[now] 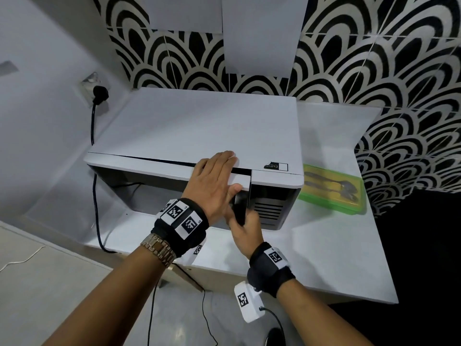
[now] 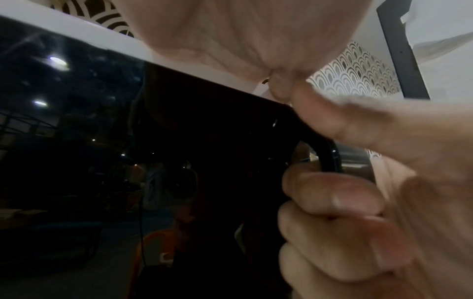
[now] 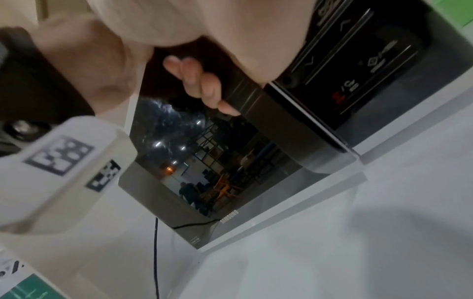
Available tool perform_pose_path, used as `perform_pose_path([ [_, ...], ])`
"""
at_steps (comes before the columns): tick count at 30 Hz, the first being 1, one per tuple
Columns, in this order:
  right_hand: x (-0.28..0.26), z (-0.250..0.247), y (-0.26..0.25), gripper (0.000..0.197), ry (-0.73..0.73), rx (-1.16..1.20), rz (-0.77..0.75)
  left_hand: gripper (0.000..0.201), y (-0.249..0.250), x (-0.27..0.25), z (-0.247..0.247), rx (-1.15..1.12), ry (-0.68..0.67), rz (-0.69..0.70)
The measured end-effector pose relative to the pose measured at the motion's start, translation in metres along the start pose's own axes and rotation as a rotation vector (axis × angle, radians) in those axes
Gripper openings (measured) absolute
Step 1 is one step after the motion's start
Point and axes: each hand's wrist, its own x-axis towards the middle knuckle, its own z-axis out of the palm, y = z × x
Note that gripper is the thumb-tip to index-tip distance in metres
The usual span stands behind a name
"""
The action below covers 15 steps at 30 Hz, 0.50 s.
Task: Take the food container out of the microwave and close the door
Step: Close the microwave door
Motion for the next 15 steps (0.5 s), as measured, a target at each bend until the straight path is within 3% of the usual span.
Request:
perform_pose_path([
  [9, 0.011, 0.013, 0.009, 0.045, 0.132, 0.07, 0.145, 0.061, 0.0, 0.0, 0.0, -0.027, 0.011, -0.002],
  [15, 0.026, 0.011, 0.009, 0.038, 0.155, 0.077, 0.109, 0.053, -0.002, 0.007, 0.004, -0.038, 0.04, -0.029],
])
